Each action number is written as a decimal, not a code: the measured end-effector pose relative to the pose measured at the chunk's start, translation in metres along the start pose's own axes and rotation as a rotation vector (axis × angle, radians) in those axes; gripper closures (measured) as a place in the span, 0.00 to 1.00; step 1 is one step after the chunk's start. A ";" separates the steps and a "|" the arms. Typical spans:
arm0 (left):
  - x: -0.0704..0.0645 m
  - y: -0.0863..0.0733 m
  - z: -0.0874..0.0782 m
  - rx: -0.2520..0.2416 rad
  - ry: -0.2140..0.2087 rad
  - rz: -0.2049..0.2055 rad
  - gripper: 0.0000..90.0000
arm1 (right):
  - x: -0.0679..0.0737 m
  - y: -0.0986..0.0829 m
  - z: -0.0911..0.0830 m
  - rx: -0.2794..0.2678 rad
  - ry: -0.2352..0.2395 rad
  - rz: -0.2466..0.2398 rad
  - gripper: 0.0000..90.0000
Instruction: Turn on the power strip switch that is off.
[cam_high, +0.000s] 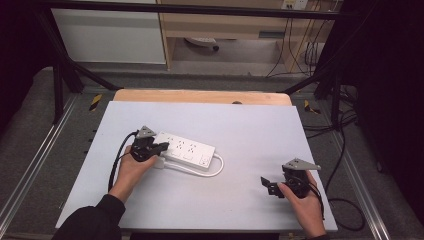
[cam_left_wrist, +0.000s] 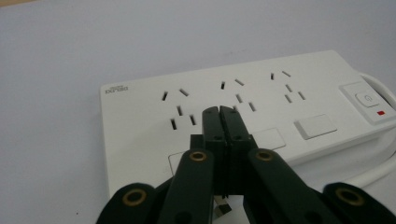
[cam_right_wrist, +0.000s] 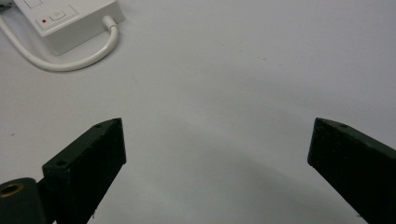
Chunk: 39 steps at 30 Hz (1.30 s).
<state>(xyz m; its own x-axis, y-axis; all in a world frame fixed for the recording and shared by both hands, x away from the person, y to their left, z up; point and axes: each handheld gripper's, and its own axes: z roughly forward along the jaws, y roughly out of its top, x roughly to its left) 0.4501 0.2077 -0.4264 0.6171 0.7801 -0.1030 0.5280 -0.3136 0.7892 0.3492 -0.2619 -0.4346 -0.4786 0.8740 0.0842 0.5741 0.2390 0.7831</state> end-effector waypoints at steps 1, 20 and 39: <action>0.000 0.000 0.001 0.003 0.001 -0.002 1.00 | 0.000 0.000 0.000 -0.001 -0.001 0.001 0.05; -0.001 -0.002 0.004 0.015 0.003 0.009 1.00 | 0.000 0.000 0.000 -0.003 0.002 -0.001 0.05; 0.002 -0.005 0.005 0.009 0.004 -0.012 1.00 | 0.001 0.001 -0.001 -0.015 0.013 -0.010 0.05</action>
<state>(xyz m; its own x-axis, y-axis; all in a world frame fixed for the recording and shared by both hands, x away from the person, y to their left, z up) 0.4509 0.2082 -0.4336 0.6084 0.7859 -0.1102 0.5405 -0.3086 0.7827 0.3487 -0.2615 -0.4334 -0.4928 0.8661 0.0845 0.5595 0.2410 0.7930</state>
